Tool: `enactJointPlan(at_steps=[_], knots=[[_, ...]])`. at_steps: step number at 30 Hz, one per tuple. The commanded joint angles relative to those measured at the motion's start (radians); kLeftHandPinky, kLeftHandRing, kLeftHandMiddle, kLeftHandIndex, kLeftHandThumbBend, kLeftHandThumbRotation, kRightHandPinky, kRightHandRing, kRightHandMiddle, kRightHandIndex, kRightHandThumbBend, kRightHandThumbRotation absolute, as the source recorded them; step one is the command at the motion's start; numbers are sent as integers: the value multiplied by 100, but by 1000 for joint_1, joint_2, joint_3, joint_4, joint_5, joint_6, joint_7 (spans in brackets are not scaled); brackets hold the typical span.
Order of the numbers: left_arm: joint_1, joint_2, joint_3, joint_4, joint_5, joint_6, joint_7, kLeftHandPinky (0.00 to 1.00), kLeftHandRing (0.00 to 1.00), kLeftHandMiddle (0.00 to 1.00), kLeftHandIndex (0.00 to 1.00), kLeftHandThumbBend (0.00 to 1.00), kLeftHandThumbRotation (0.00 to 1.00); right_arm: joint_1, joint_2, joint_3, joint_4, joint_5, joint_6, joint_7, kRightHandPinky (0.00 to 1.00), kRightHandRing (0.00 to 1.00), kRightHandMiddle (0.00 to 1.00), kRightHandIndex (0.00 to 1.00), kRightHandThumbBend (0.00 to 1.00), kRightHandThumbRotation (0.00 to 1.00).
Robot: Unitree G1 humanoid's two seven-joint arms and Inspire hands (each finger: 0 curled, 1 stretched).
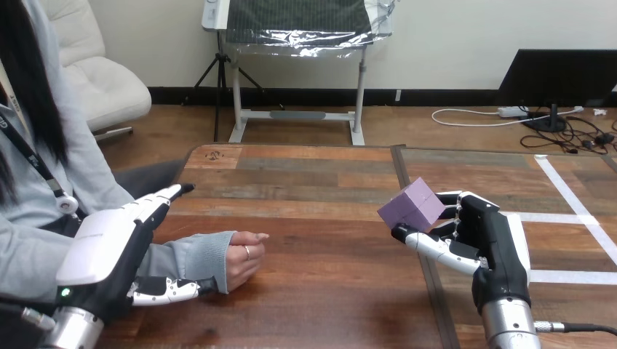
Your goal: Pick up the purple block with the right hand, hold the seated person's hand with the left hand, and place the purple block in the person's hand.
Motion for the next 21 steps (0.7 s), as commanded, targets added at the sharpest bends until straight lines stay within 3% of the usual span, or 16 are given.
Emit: enactJointPlan(at_steps=[1,9,21], knots=[[-99,42,-23,30,-32,8,-39,84,87,88,88,100,37,-74,-1,-24,-37,28,-53,15,27,33,41,48,72,0],[-136,62,-42,57,-50,9,-97,81,84,84,84,100,34,-67,2,-30,-57,48,-45,27,27,32,41,48,72,0],[-176,87,-76,75,-50,14,-130,73,76,76,76,100,28,-58,1,-39,-71,52,-56,42,27,32,40,47,72,0]])
